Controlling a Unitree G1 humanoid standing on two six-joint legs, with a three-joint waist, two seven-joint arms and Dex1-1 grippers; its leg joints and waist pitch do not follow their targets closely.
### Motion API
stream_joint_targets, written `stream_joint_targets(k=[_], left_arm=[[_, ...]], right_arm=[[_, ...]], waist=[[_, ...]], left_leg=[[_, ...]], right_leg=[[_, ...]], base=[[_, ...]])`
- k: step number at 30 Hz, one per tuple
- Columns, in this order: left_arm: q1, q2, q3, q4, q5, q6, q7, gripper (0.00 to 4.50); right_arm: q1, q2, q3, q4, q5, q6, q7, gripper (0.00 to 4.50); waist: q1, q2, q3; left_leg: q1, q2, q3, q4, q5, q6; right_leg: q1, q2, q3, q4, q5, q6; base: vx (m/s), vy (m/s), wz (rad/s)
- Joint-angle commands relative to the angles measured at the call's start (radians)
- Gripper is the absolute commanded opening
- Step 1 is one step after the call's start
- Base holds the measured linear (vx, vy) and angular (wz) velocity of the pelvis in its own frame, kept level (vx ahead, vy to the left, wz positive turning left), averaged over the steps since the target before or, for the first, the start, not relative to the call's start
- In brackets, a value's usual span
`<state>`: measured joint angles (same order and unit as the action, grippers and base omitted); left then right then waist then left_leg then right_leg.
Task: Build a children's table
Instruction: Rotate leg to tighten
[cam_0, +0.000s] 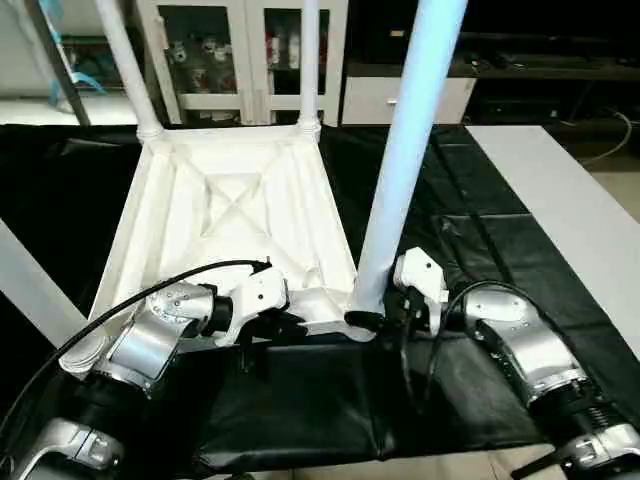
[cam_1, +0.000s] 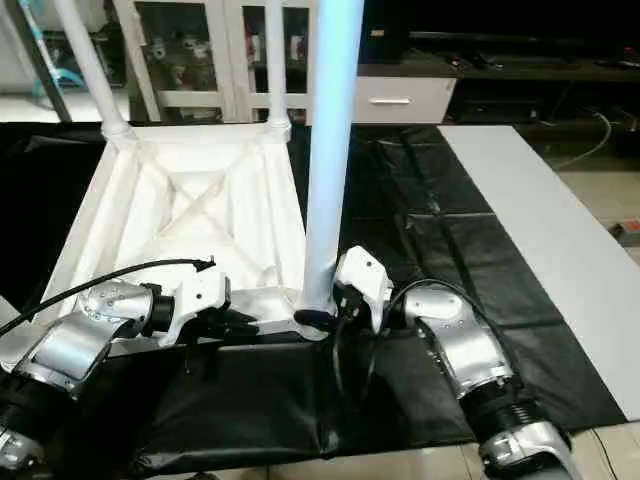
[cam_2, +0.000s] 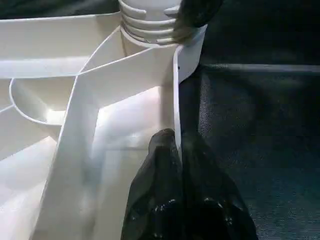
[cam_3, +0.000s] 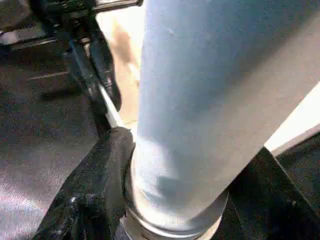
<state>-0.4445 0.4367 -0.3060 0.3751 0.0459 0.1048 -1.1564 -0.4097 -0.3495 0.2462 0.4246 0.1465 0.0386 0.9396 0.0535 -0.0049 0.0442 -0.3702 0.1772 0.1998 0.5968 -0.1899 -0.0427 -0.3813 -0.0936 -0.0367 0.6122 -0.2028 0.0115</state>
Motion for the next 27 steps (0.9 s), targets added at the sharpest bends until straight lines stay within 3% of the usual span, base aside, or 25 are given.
stream_joint_targets(k=[1,4,9,10,11,15,16,17,18,21,25,26,27], left_arm=[[-0.047,-0.039,-0.042,0.035,0.020,-0.035,0.007,0.00],[-0.111,-0.084,-0.031,0.128,0.049,-0.040,0.095,0.00],[-0.184,-0.135,-0.013,0.226,0.077,-0.019,0.212,0.00],[-0.220,-0.163,-0.012,0.264,0.093,0.002,0.267,0.00],[-0.220,-0.163,-0.012,0.264,0.093,0.002,0.267,0.00],[-0.264,-0.195,-0.006,0.321,0.112,0.016,0.327,0.00],[-0.277,-0.206,-0.004,0.344,0.122,0.017,0.359,0.00],[-0.281,-0.208,-0.005,0.351,0.125,0.016,0.367,0.00],[-0.285,-0.212,-0.005,0.362,0.128,0.013,0.375,0.00],[-0.280,-0.214,-0.005,0.365,0.121,0.001,0.370,0.00],[-0.279,-0.208,-0.006,0.365,0.118,-0.002,0.364,0.00],[-0.277,-0.204,-0.006,0.362,0.117,-0.003,0.360,0.00],[-0.273,-0.199,-0.006,0.355,0.116,-0.003,0.355,0.00]], right_arm=[[0.000,0.025,-0.075,0.067,-0.036,0.060,-0.202,2.50],[-0.013,0.093,-0.096,0.086,-0.057,0.076,-0.346,2.50],[-0.050,0.178,-0.106,0.136,-0.095,0.070,-0.535,2.49],[-0.082,0.234,-0.115,0.173,-0.105,0.079,-0.620,2.49],[-0.082,0.234,-0.115,0.173,-0.105,0.079,-0.620,2.49],[-0.136,0.316,-0.138,0.242,-0.113,0.090,-0.764,2.49],[-0.166,0.362,-0.160,0.277,-0.110,0.096,-0.847,2.48],[-0.175,0.375,-0.166,0.287,-0.109,0.100,-0.871,2.48],[-0.188,0.394,-0.176,0.301,-0.107,0.104,-0.904,2.48],[-0.209,0.447,-0.168,0.311,-0.101,0.062,-0.887,2.48],[-0.198,0.457,-0.171,0.281,-0.079,0.041,-0.830,2.48],[-0.189,0.452,-0.165,0.260,-0.073,0.034,-0.801,3.04],[-0.182,0.447,-0.160,0.243,-0.070,0.032,-0.782,3.04]], waist=[[-0.012,0.011,-0.046],[-0.027,0.007,-0.047],[-0.030,0.007,-0.048],[-0.033,0.002,-0.048],[-0.033,0.002,-0.048],[-0.028,0.009,-0.063],[-0.024,0.011,-0.068],[-0.029,0.011,-0.066],[-0.028,0.011,-0.067],[-0.027,0.013,-0.065],[-0.026,0.013,-0.061],[-0.027,0.014,-0.060],[-0.026,0.014,-0.060]], left_leg=[[0.025,0.052,-0.035,-0.095,-0.414,-0.051],[0.019,0.051,-0.040,-0.097,-0.420,-0.063],[0.017,0.049,-0.037,-0.094,-0.393,-0.053],[0.013,0.048,-0.035,-0.093,-0.381,-0.046],[0.013,0.048,-0.035,-0.093,-0.381,-0.046],[0.007,0.046,-0.033,-0.087,-0.251,-0.032],[0.008,0.046,-0.028,-0.080,-0.191,-0.014],[0.000,0.043,-0.027,-0.078,-0.146,0.003],[0.000,0.042,-0.027,-0.078,-0.131,0.006],[0.006,0.045,-0.022,-0.076,-0.153,0.025],[0.009,0.047,-0.022,-0.080,-0.203,0.014],[0.009,0.048,-0.023,-0.081,-0.214,0.010],[0.009,0.049,-0.023,-0.082,-0.220,0.007]], right_leg=[[0.007,-0.050,0.036,-0.092,-0.363,-0.193],[0.009,-0.051,0.034,-0.093,-0.372,-0.178],[0.006,-0.054,0.036,-0.097,-0.371,-0.175],[0.004,-0.054,0.038,-0.093,-0.354,-0.183],[0.004,-0.054,0.038,-0.093,-0.354,-0.183],[0.016,-0.049,0.034,-0.075,-0.169,-0.209],[0.018,-0.047,0.033,-0.065,-0.065,-0.225],[0.020,-0.046,0.033,-0.058,0.008,-0.244],[0.023,-0.045,0.032,-0.056,0.022,-0.250],[0.022,-0.046,0.032,-0.059,0.021,-0.263],[0.022,-0.046,0.033,-0.065,-0.038,-0.256],[0.021,-0.046,0.034,-0.066,-0.052,-0.254],[0.021,-0.045,0.034,-0.067,-0.057,-0.250]], base=[[0.000,0.000,0.00],[0.000,0.000,0.00],[0.000,0.000,0.00],[0.000,0.000,0.00],[0.000,0.000,0.00],[0.000,0.000,0.00],[0.000,0.000,0.00],[0.000,0.000,0.00],[0.000,0.000,0.00],[0.000,0.000,0.00],[0.000,0.000,0.00],[0.000,0.000,0.00],[0.000,0.000,0.00]])
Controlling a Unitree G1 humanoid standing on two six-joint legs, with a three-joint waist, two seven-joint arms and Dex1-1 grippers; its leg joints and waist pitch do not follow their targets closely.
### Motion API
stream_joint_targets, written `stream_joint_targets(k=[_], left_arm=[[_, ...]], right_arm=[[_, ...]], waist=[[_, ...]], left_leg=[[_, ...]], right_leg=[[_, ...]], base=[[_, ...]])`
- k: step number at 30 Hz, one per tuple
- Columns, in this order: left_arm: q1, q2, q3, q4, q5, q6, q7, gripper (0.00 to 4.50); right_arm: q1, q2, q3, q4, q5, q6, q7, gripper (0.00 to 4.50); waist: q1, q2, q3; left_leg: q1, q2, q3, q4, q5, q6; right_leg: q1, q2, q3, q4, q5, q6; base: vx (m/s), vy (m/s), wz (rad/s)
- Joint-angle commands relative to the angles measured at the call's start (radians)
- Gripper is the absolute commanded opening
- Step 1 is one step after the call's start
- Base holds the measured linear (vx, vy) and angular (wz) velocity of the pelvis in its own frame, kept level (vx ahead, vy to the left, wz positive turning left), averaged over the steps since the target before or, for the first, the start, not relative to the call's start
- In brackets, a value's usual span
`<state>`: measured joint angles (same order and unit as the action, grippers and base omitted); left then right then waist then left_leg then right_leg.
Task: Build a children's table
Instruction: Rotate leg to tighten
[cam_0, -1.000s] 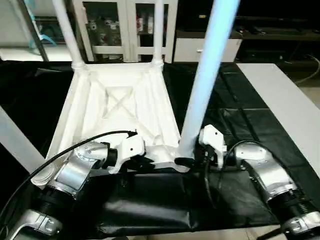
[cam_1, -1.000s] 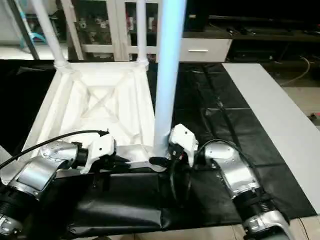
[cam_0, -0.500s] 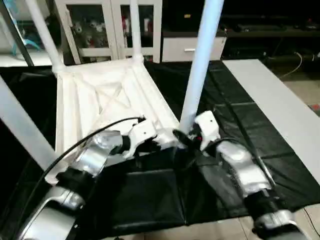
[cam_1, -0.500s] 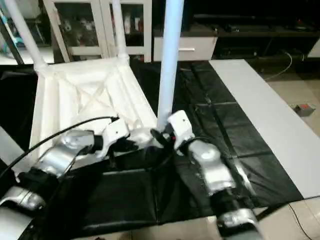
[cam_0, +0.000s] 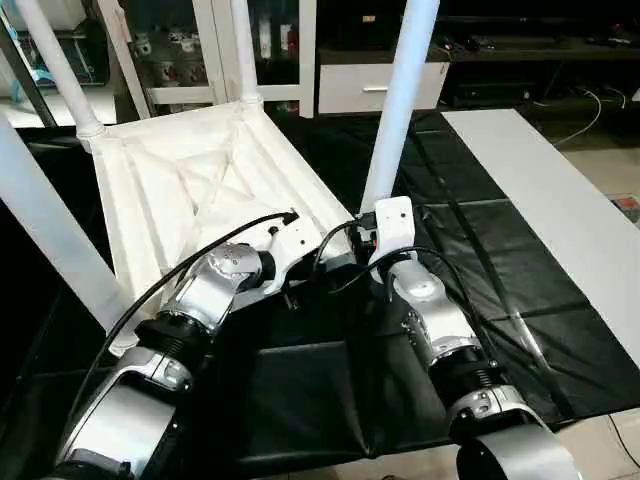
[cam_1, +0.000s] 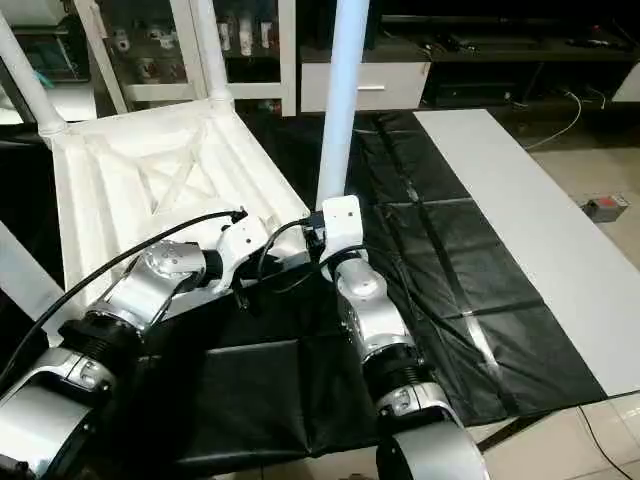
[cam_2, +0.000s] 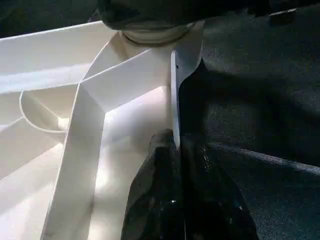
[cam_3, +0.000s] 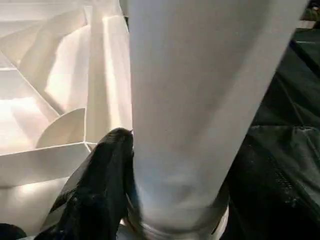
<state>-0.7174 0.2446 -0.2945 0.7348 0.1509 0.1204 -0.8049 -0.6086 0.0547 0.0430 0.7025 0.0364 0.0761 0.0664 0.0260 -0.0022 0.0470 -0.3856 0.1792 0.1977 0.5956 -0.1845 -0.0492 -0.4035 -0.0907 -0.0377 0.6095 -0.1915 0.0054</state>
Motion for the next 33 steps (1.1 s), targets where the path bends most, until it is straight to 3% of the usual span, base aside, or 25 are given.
stream_joint_targets(k=[1,4,5,6,9,12,15,20,23,33], left_arm=[[0.013,0.012,-0.017,-0.021,0.010,-0.023,-0.014,0.00],[0.021,0.022,-0.019,-0.031,0.012,-0.028,-0.024,0.00],[0.048,0.045,-0.023,-0.063,0.005,-0.034,-0.060,0.00],[0.086,0.078,-0.029,-0.116,-0.010,-0.041,-0.118,0.00],[0.124,0.108,-0.035,-0.166,-0.036,-0.066,-0.186,0.00],[0.177,0.150,-0.055,-0.241,-0.077,-0.067,-0.299,0.00],[0.219,0.181,-0.068,-0.324,-0.123,-0.032,-0.390,0.00],[0.254,0.206,-0.082,-0.413,-0.164,0.020,-0.463,0.00],[0.258,0.212,-0.084,-0.435,-0.166,0.031,-0.473,0.00],[0.262,0.214,-0.075,-0.445,-0.161,0.048,-0.450,0.00]], right_arm=[[0.033,0.031,0.047,-0.082,0.048,-0.007,0.119,3.17],[0.040,0.022,0.048,-0.101,0.052,-0.003,0.138,3.44],[0.065,-0.007,0.053,-0.154,0.080,0.035,0.209,3.54],[0.108,-0.066,0.080,-0.241,0.113,0.093,0.328,3.58],[0.151,-0.129,0.110,-0.323,0.135,0.137,0.445,3.74],[0.209,-0.254,0.159,-0.429,0.155,0.157,0.621,3.74],[0.251,-0.375,0.177,-0.517,0.205,0.184,0.801,3.74],[0.266,-0.473,0.197,-0.540,0.220,0.206,0.956,3.74],[0.260,-0.519,0.220,-0.520,0.200,0.196,1.015,3.74],[0.213,-0.535,0.242,-0.455,0.146,0.156,1.033,3.74]], waist=[[0.003,0.015,-0.063],[0.000,0.014,-0.064],[-0.001,0.023,-0.062],[0.001,0.018,-0.061],[0.000,0.021,-0.064],[0.007,0.012,-0.061],[0.018,0.011,-0.057],[0.027,0.014,-0.055],[0.033,0.012,-0.056],[0.031,0.012,-0.061]], left_leg=[[0.025,0.046,-0.022,-0.082,-0.228,0.012],[0.023,0.047,-0.022,-0.080,-0.211,0.018],[0.023,0.047,-0.023,-0.081,-0.217,0.016],[0.023,0.048,-0.024,-0.082,-0.227,0.025],[0.023,0.050,-0.022,-0.078,-0.194,0.049],[0.023,0.051,-0.020,-0.079,-0.204,0.049],[0.029,0.056,-0.019,-0.081,-0.231,0.043],[0.032,0.056,-0.015,-0.080,-0.250,0.034],[0.030,0.055,-0.016,-0.080,-0.242,0.028],[0.025,0.052,-0.018,-0.074,-0.209,0.036]], right_leg=[[0.044,-0.048,0.035,-0.064,-0.061,-0.238],[0.045,-0.049,0.035,-0.060,-0.037,-0.247],[0.045,-0.049,0.035,-0.061,-0.043,-0.252],[0.054,-0.045,0.033,-0.062,-0.036,-0.249],[0.051,-0.044,0.033,-0.056,0.029,-0.258],[0.051,-0.047,0.033,-0.059,-0.011,-0.268],[0.047,-0.048,0.035,-0.063,-0.075,-0.262],[0.037,-0.048,0.037,-0.066,-0.129,-0.258],[0.039,-0.049,0.037,-0.067,-0.140,-0.252],[0.044,-0.048,0.033,-0.061,-0.099,-0.261]], base=[[0.000,0.000,0.00],[0.000,0.000,0.00],[0.000,0.000,0.00],[0.000,0.000,0.00],[0.000,0.000,0.00],[0.000,0.000,0.00],[0.000,0.000,0.00],[0.000,0.000,0.00],[0.000,0.000,0.00],[0.000,0.000,0.00]])
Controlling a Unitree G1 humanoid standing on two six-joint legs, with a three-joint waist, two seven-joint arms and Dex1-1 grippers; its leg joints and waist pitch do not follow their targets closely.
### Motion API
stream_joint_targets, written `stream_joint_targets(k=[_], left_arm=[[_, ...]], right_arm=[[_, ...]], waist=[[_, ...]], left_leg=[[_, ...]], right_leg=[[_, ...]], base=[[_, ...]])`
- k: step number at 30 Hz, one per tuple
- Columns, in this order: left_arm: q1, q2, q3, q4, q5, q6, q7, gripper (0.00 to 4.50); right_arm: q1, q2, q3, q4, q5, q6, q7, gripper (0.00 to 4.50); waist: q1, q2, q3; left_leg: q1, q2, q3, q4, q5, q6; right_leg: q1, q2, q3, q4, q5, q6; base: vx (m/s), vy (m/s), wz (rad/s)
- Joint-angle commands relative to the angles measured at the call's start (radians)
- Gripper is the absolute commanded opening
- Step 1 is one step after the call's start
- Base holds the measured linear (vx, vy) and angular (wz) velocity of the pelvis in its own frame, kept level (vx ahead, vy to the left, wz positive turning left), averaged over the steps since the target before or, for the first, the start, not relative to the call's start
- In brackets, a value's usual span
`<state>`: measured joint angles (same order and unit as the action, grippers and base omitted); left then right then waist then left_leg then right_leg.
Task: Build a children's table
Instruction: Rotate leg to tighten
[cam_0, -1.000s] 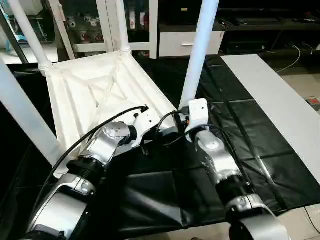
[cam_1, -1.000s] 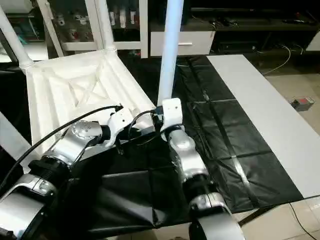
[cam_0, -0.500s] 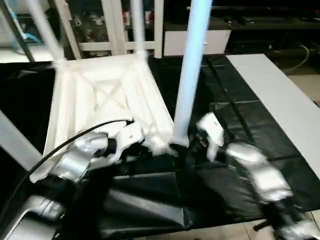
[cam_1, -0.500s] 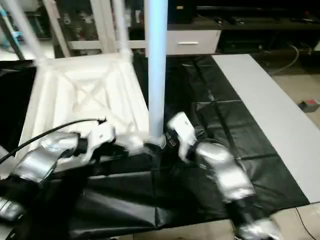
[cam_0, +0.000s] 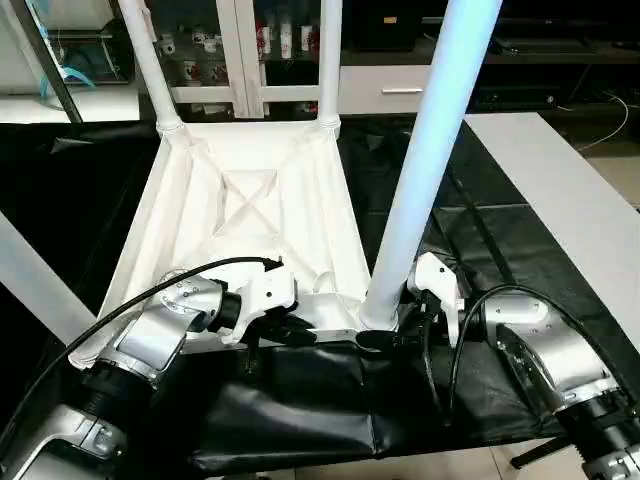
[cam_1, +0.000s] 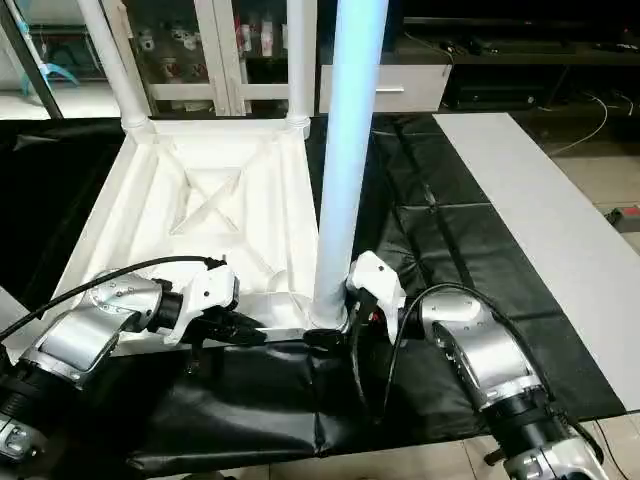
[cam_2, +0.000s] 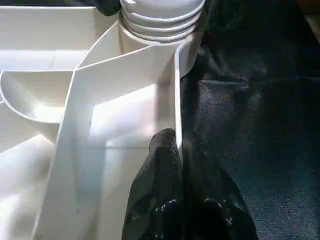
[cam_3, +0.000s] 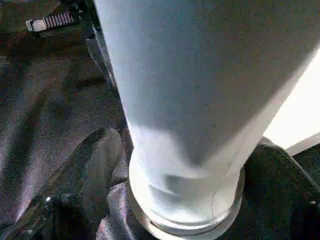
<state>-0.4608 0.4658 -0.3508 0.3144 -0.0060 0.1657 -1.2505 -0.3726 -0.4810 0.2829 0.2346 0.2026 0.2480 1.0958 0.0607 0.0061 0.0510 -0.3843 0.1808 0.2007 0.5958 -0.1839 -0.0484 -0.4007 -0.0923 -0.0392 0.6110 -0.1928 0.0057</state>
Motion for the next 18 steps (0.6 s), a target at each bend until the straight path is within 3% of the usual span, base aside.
stream_joint_targets(k=[1,3,5,7,11,12,13,14,16,18], left_arm=[[0.005,-0.007,-0.019,-0.024,-0.004,0.002,-0.003,0.00],[0.007,-0.006,-0.019,-0.025,-0.003,0.001,0.000,0.00],[0.010,-0.004,-0.019,-0.028,-0.004,0.001,0.000,0.00],[0.015,0.000,-0.019,-0.030,-0.004,0.000,-0.003,0.00],[0.017,0.001,-0.018,-0.028,-0.006,0.006,-0.004,0.00],[0.015,-0.002,-0.018,-0.023,-0.006,0.009,-0.003,0.00],[0.015,-0.002,-0.018,-0.023,-0.006,0.009,-0.003,0.00],[0.013,-0.003,-0.019,-0.019,-0.006,0.011,-0.004,0.00],[0.011,-0.005,-0.022,-0.012,-0.006,0.010,-0.008,0.00],[0.010,-0.006,-0.025,-0.005,-0.006,0.008,-0.010,0.00]], right_arm=[[-0.024,0.001,0.002,0.016,-0.022,-0.017,0.003,3.74],[-0.029,0.009,-0.002,0.024,-0.018,-0.019,-0.003,3.38],[-0.030,0.014,-0.005,0.026,-0.015,-0.019,-0.006,3.33],[-0.034,0.021,-0.006,0.034,-0.012,-0.021,-0.009,3.05],[-0.039,0.020,0.000,0.046,-0.017,-0.027,-0.006,2.75],[-0.043,0.022,0.002,0.054,-0.021,-0.032,0.000,2.75],[-0.043,0.022,0.002,0.054,-0.021,-0.032,0.000,2.73],[-0.048,0.024,0.003,0.059,-0.023,-0.035,0.004,2.72],[-0.051,0.030,0.003,0.062,-0.024,-0.035,0.004,2.70],[-0.049,0.038,-0.002,0.058,-0.022,-0.028,-0.005,2.69]], waist=[[-0.004,0.004,-0.065],[-0.004,0.001,-0.065],[-0.005,0.001,-0.065],[-0.005,0.011,-0.064],[-0.010,0.006,-0.065],[-0.007,0.023,-0.066],[-0.011,0.014,-0.065],[-0.010,0.020,-0.066],[-0.012,0.017,-0.066],[-0.014,0.028,-0.066]], left_leg=[[0.024,0.050,-0.021,-0.073,-0.205,0.038],[0.023,0.049,-0.020,-0.072,-0.200,0.044],[0.023,0.049,-0.020,-0.071,-0.200,0.047],[0.024,0.049,-0.022,-0.072,-0.207,0.045],[0.025,0.049,-0.021,-0.072,-0.228,0.034],[0.026,0.049,-0.024,-0.073,-0.230,0.030],[0.025,0.049,-0.023,-0.073,-0.238,0.028],[0.026,0.049,-0.024,-0.074,-0.241,0.026],[0.025,0.048,-0.023,-0.073,-0.245,0.027],[0.026,0.047,-0.024,-0.073,-0.247,0.024]], right_leg=[[0.041,-0.046,0.034,-0.062,-0.090,-0.267],[0.043,-0.046,0.035,-0.061,-0.087,-0.265],[0.042,-0.047,0.035,-0.061,-0.090,-0.266],[0.042,-0.047,0.034,-0.062,-0.101,-0.265],[0.041,-0.045,0.034,-0.064,-0.115,-0.265],[0.042,-0.046,0.033,-0.061,-0.112,-0.266],[0.042,-0.043,0.033,-0.064,-0.104,-0.267],[0.042,-0.043,0.032,-0.062,-0.100,-0.268],[0.043,-0.043,0.032,-0.063,-0.099,-0.271],[0.043,-0.042,0.032,-0.062,-0.092,-0.273]], base=[[0.000,0.000,0.00],[0.000,0.000,0.00],[0.000,0.000,0.00],[0.000,0.000,0.00],[0.000,0.000,0.00],[0.000,0.000,0.00],[0.000,0.000,0.00],[0.000,0.000,0.00],[0.000,0.000,0.00],[0.000,0.000,0.00]])
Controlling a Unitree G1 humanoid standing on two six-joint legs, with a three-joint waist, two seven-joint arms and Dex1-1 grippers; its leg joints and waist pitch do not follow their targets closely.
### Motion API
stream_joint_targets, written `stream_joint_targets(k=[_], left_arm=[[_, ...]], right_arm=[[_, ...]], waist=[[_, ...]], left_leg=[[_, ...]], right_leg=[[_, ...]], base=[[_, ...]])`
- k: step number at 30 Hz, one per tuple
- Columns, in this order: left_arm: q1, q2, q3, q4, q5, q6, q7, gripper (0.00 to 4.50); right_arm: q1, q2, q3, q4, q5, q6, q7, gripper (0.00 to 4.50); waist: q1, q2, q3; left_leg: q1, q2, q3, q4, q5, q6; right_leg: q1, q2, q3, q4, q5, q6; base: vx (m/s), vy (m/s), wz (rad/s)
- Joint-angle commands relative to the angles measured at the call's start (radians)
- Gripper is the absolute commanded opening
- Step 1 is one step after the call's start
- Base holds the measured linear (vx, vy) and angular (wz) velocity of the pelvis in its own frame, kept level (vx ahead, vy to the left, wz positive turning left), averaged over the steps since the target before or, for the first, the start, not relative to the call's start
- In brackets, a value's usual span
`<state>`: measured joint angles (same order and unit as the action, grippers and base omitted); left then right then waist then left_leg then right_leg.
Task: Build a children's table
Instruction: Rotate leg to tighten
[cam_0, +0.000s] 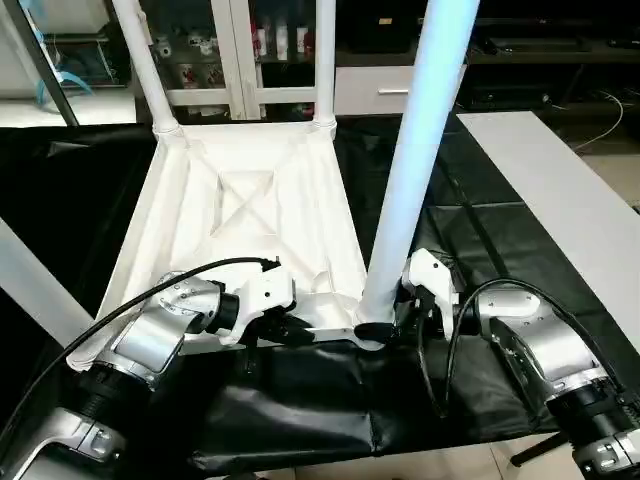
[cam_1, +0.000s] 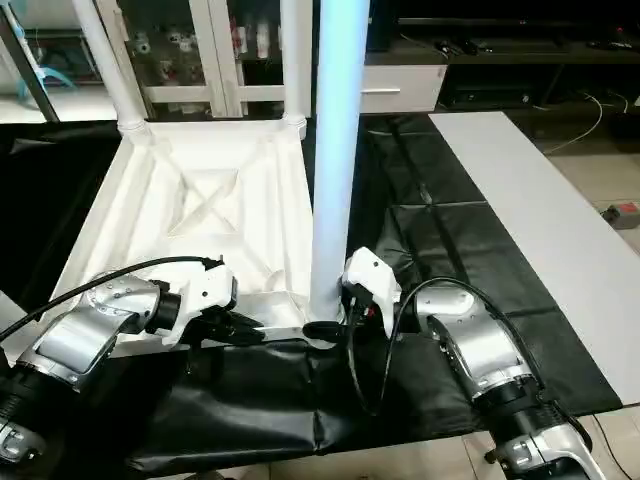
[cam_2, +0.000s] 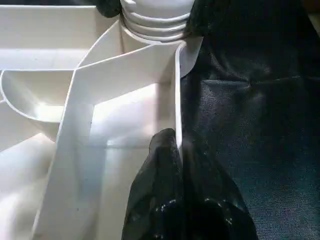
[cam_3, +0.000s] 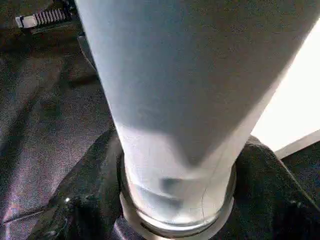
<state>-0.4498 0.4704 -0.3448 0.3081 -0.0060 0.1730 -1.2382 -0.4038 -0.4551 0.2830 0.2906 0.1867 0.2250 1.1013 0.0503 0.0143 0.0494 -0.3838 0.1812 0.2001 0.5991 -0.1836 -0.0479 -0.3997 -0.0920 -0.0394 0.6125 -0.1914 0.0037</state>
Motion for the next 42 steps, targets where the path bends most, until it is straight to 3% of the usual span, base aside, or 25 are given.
stream_joint_targets(k=[1,5,7,8,9,10,11,12,16,18,19,21,22,24,25,28,30,33,37,39,40,42], left_arm=[[-0.001,-0.011,-0.031,0.001,-0.006,0.000,-0.023,0.00],[-0.012,-0.028,-0.022,0.027,-0.005,-0.007,0.001,0.00],[-0.032,-0.053,-0.012,0.074,0.008,-0.014,0.050,0.00],[-0.043,-0.065,-0.007,0.096,0.015,-0.015,0.073,0.00],[-0.079,-0.105,0.009,0.162,0.028,-0.032,0.145,0.00],[-0.112,-0.136,0.023,0.217,0.039,-0.052,0.204,0.00],[-0.112,-0.136,0.023,0.217,0.039,-0.052,0.204,0.00],[-0.142,-0.158,0.032,0.259,0.046,-0.062,0.246,0.00],[-0.186,-0.182,0.040,0.311,0.064,-0.058,0.311,0.00],[-0.200,-0.191,0.043,0.327,0.071,-0.059,0.333,0.00],[-0.231,-0.215,0.053,0.367,0.080,-0.070,0.367,0.00],[-0.244,-0.227,0.058,0.391,0.083,-0.082,0.382,0.00],[-0.252,-0.236,0.061,0.407,0.081,-0.090,0.387,0.00],[-0.254,-0.238,0.061,0.409,0.081,-0.091,0.391,0.00],[-0.252,-0.239,0.061,0.404,0.079,-0.088,0.390,0.00],[-0.249,-0.238,0.062,0.401,0.079,-0.089,0.390,0.00],[-0.232,-0.226,0.058,0.387,0.083,-0.094,0.381,0.00],[-0.208,-0.206,0.051,0.359,0.081,-0.095,0.349,0.00],[-0.171,-0.179,0.041,0.300,0.075,-0.085,0.309,0.00],[-0.117,-0.139,0.022,0.216,0.055,-0.064,0.233,0.00],[-0.101,-0.127,0.015,0.188,0.045,-0.058,0.202,0.00],[-0.075,-0.107,0.003,0.145,0.024,-0.054,0.147,0.00]], right_arm=[[-0.018,0.012,-0.002,0.002,-0.006,-0.005,-0.011,2.68],[-0.015,0.073,-0.051,0.021,0.004,0.017,-0.132,2.67],[-0.020,0.145,-0.099,0.061,-0.008,0.018,-0.292,2.67],[-0.023,0.175,-0.118,0.078,-0.015,0.019,-0.362,2.67],[-0.035,0.228,-0.147,0.119,-0.028,0.003,-0.480,2.67],[-0.051,0.278,-0.171,0.162,-0.036,-0.003,-0.587,2.67],[-0.051,0.278,-0.171,0.162,-0.036,-0.003,-0.587,2.67],[-0.077,0.324,-0.191,0.215,-0.052,-0.014,-0.700,2.67],[-0.133,0.394,-0.220,0.302,-0.076,-0.052,-0.881,2.67],[-0.152,0.418,-0.230,0.327,-0.080,-0.064,-0.932,2.67],[-0.184,0.463,-0.240,0.368,-0.135,-0.088,-1.095,2.66],[-0.196,0.480,-0.240,0.392,-0.167,-0.108,-1.168,2.66],[-0.205,0.503,-0.231,0.419,-0.197,-0.123,-1.235,2.66],[-0.205,0.512,-0.219,0.422,-0.202,-0.133,-1.237,2.66],[-0.204,0.528,-0.216,0.428,-0.180,-0.142,-1.192,2.66],[-0.203,0.543,-0.224,0.432,-0.153,-0.156,-1.153,2.66],[-0.188,0.524,-0.188,0.390,-0.153,-0.171,-1.054,3.22],[-0.168,0.506,-0.186,0.337,-0.133,-0.139,-0.999,3.39],[-0.141,0.458,-0.192,0.256,-0.079,-0.084,-0.899,3.70],[-0.100,0.367,-0.182,0.157,-0.032,-0.014,-0.744,3.92],[-0.086,0.332,-0.173,0.124,-0.014,0.001,-0.679,3.92],[-0.061,0.277,-0.162,0.075,0.021,0.018,-0.560,3.92]], waist=[[-0.006,0.015,-0.065],[-0.011,0.015,-0.065],[-0.022,0.015,-0.061],[-0.028,0.013,-0.063],[-0.031,0.004,-0.063],[-0.032,0.013,-0.060],[-0.038,0.011,-0.063],[-0.043,0.013,-0.063],[-0.053,0.013,-0.066],[-0.052,0.013,-0.068],[-0.050,0.008,-0.070],[-0.048,0.004,-0.073],[-0.047,0.009,-0.073],[-0.044,0.002,-0.074],[-0.039,0.004,-0.075],[-0.036,0.001,-0.071],[-0.036,0.002,-0.070],[-0.039,0.007,-0.069],[-0.037,0.006,-0.068],[-0.033,0.024,-0.069],[-0.028,0.016,-0.070],[-0.022,0.016,-0.072]], left_leg=[[0.025,0.047,-0.023,-0.076,-0.253,0.023],[0.024,0.046,-0.022,-0.075,-0.251,0.027],[0.022,0.042,-0.022,-0.078,-0.281,0.007],[0.018,0.041,-0.029,-0.081,-0.294,-0.013],[0.015,0.041,-0.030,-0.082,-0.294,-0.016],[0.023,0.039,-0.029,-0.082,-0.316,-0.029],[0.027,0.039,-0.032,-0.081,-0.334,-0.044],[0.020,0.039,-0.033,-0.084,-0.323,-0.042],[0.020,0.036,-0.028,-0.079,-0.302,-0.024],[0.019,0.036,-0.029,-0.078,-0.289,-0.021],[0.017,0.037,-0.026,-0.076,-0.233,-0.004],[0.015,0.036,-0.023,-0.072,-0.183,0.005],[0.015,0.035,-0.021,-0.072,-0.163,0.011],[0.016,0.035,-0.020,-0.070,-0.150,0.025],[0.016,0.036,-0.018,-0.068,-0.135,0.051],[0.015,0.037,-0.018,-0.068,-0.150,0.068],[0.015,0.038,-0.018,-0.069,-0.162,0.067],[0.014,0.040,-0.020,-0.071,-0.167,0.067],[0.020,0.042,-0.019,-0.073,-0.188,0.058],[0.020,0.045,-0.023,-0.074,-0.185,0.055],[0.022,0.047,-0.022,-0.072,-0.176,0.062],[0.021,0.046,-0.019,-0.070,-0.170,0.072]], right_leg=[[0.043,-0.042,0.031,-0.065,-0.096,-0.271],[0.041,-0.043,0.033,-0.067,-0.116,-0.269],[0.035,-0.043,0.033,-0.074,-0.189,-0.256],[0.042,-0.045,0.031,-0.074,-0.238,-0.236],[0.042,-0.046,0.030,-0.076,-0.255,-0.226],[0.031,-0.046,0.030,-0.083,-0.305,-0.211],[0.030,-0.047,0.030,-0.085,-0.328,-0.205],[0.032,-0.046,0.030,-0.084,-0.310,-0.201],[0.028,-0.046,0.032,-0.082,-0.260,-0.215],[0.032,-0.045,0.031,-0.081,-0.244,-0.215],[0.033,-0.045,0.032,-0.074,-0.183,-0.229],[0.034,-0.044,0.031,-0.067,-0.121,-0.238],[0.035,-0.043,0.032,-0.065,-0.085,-0.245],[0.038,-0.043,0.032,-0.062,-0.054,-0.249],[0.041,-0.045,0.032,-0.058,-0.018,-0.255],[0.042,-0.048,0.032,-0.063,-0.047,-0.257],[0.043,-0.047,0.032,-0.065,-0.070,-0.254],[0.044,-0.046,0.032,-0.065,-0.078,-0.248],[0.044,-0.043,0.032,-0.066,-0.090,-0.250],[0.042,-0.043,0.032,-0.062,-0.067,-0.252],[0.046,-0.041,0.031,-0.060,-0.028,-0.254],[0.045,-0.043,0.032,-0.056,-0.009,-0.266]], base=[[0.000,0.000,0.00],[0.000,0.000,0.00],[0.000,0.000,0.00],[0.000,0.000,0.00],[0.000,0.000,0.00],[0.000,0.000,0.00],[0.000,0.000,0.00],[0.000,0.000,0.00],[0.000,0.000,0.00],[0.000,0.000,0.00],[0.000,0.000,0.00],[0.000,0.000,0.00],[0.000,0.000,0.00],[0.000,0.000,0.00],[0.000,0.000,0.00],[0.000,0.000,0.00],[0.000,0.000,0.00],[0.000,0.000,0.00],[0.000,0.000,0.00],[0.000,0.000,0.00],[0.000,0.000,0.00],[0.000,0.000,0.00]])
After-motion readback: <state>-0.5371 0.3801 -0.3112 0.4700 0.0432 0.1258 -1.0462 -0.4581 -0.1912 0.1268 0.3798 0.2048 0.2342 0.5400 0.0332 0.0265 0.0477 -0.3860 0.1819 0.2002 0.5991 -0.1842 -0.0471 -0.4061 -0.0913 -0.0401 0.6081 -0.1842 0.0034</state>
